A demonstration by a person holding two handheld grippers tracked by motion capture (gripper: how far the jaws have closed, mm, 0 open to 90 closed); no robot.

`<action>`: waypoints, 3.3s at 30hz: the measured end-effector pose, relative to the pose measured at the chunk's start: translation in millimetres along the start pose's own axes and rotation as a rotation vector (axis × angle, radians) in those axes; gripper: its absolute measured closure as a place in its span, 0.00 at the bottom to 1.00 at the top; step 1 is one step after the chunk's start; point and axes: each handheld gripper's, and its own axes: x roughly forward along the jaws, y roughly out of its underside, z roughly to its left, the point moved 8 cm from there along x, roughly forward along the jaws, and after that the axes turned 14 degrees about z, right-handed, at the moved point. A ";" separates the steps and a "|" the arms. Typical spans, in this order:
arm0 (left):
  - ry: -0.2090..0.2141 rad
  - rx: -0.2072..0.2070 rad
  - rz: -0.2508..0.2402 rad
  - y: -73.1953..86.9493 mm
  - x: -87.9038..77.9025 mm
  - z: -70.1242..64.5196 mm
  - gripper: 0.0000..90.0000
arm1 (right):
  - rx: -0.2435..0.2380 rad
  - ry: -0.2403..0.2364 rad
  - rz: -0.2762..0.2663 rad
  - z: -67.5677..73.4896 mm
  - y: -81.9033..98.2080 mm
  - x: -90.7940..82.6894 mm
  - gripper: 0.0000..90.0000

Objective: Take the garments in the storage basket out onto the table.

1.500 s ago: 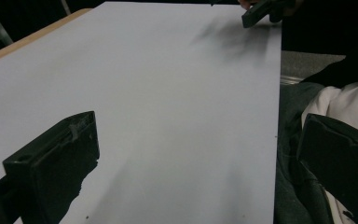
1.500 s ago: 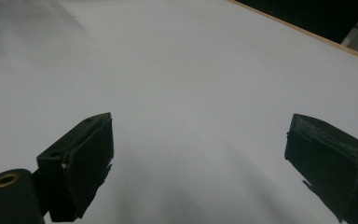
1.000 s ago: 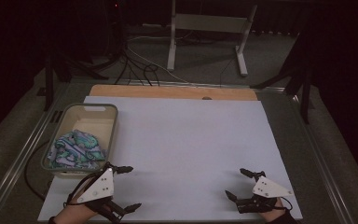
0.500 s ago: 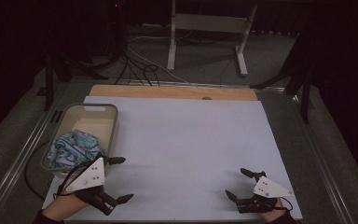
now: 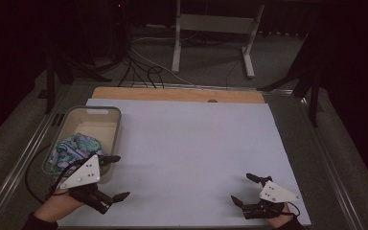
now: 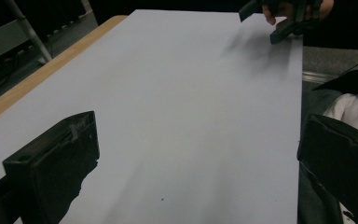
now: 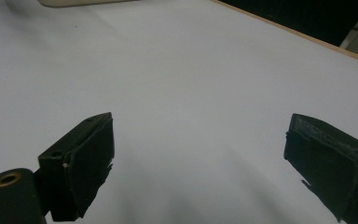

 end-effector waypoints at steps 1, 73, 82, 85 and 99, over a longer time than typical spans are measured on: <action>-0.004 -0.007 0.000 0.2 -1.8 3.0 0.00 | -0.005 0.004 -0.001 0.0 0.0 0.4 0.10; -0.320 -0.490 0.374 128.7 -35.0 148.2 0.00 | -0.010 -0.018 0.004 4.6 0.3 4.3 0.10; -0.268 -0.508 0.484 135.8 -26.1 145.4 0.00 | -0.004 -0.015 0.003 4.2 0.7 5.0 0.10; -0.250 -0.520 0.522 138.7 -22.8 143.3 0.00 | -0.010 -0.020 0.008 4.5 1.0 5.5 0.10; -0.183 -0.583 0.649 141.9 -13.5 143.3 0.00 | -0.013 -0.019 0.009 5.2 0.9 6.4 0.10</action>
